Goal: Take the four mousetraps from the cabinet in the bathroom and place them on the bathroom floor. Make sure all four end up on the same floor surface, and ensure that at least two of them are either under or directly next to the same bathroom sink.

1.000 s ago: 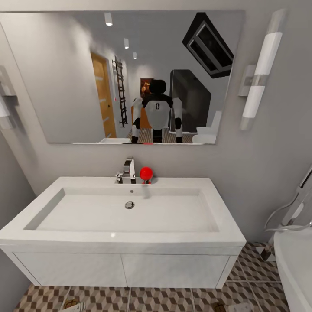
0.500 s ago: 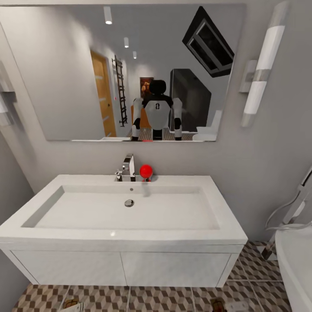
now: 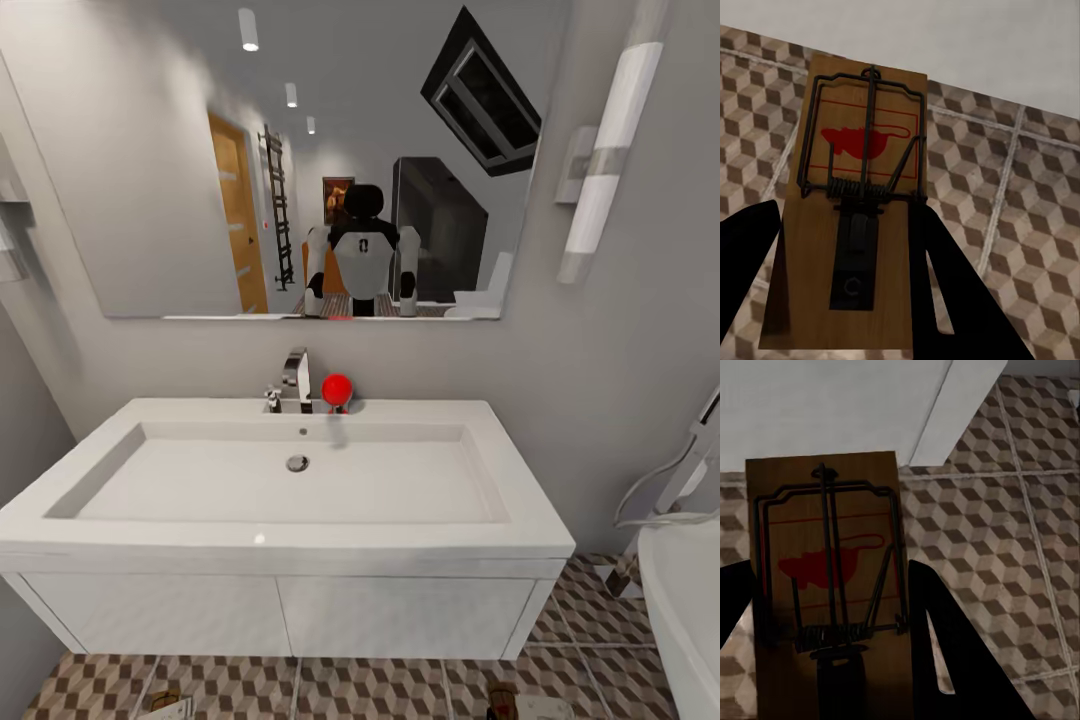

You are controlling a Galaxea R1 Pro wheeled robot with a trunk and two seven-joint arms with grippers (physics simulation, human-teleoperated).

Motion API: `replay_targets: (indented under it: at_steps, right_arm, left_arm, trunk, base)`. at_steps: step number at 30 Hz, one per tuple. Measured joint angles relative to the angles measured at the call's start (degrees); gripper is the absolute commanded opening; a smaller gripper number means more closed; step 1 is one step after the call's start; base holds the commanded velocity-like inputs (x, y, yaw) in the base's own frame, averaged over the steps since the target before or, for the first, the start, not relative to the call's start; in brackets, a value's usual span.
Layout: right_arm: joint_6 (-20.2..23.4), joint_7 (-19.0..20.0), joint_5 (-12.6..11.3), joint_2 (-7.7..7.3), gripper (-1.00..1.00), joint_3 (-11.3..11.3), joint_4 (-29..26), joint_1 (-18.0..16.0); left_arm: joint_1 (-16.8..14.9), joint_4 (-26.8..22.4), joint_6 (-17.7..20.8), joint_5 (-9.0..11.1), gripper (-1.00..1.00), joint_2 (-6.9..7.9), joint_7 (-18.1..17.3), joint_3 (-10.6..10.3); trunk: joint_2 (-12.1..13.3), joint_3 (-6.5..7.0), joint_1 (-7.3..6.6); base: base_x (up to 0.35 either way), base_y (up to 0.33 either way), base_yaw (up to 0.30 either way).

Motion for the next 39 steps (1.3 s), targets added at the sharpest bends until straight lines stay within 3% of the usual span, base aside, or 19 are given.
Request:
replay_targets:
  at_steps: [8, 39]
  right_arm:
    - [0.0, 0.8, 0.4, 0.37, -1.0, 0.2, 0.0, 0.0]
    - [-0.1, 0.8, 0.4, 0.38, -1.0, 0.2, 0.1, 0.0]
  left_arm:
    - [0.0, 0.0, 0.0, 0.0, -1.0, -0.04, -0.1, 0.0]
    - [0.0, 0.0, -0.4, 0.0, -1.0, -0.12, 0.0, 0.0]
  trunk:
    - [-0.4, -0.19, 0.23]
    - [-12.8, -5.75, 7.03]
  base:
    - [0.0, 0.0, 0.0]
    - [0.0, 0.0, 0.0]
